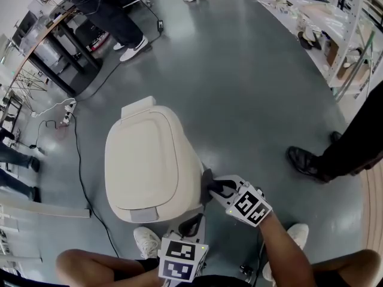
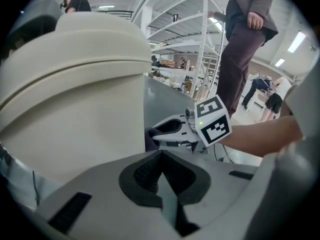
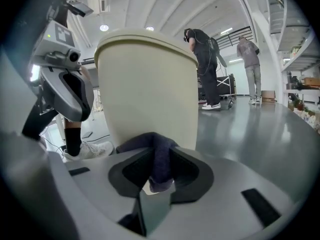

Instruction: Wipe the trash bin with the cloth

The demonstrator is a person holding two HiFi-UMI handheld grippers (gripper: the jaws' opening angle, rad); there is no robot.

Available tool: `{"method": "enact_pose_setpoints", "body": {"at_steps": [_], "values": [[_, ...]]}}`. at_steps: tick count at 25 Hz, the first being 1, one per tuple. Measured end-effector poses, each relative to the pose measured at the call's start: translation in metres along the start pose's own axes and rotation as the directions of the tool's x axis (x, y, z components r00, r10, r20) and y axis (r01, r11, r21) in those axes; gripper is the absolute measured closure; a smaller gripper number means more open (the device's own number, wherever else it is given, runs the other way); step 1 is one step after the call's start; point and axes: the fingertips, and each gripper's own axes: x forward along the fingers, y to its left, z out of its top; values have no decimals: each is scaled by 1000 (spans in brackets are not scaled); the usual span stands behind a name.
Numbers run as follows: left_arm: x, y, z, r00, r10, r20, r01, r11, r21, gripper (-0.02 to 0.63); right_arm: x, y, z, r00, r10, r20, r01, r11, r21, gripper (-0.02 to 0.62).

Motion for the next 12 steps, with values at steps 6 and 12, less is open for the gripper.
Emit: {"method": "enact_pose_setpoints", "body": {"at_steps": [6,12], "values": [[8,-4,-9,1000,-1,-25,1,1000,-1,606,12,-5,-24,999,8,-40,-7,1000,21,502],[13,-15,-8,998,-27,-54,28,999,19,606,20,-8,-37,997,19,-73,-18,1000,15,502]]}}
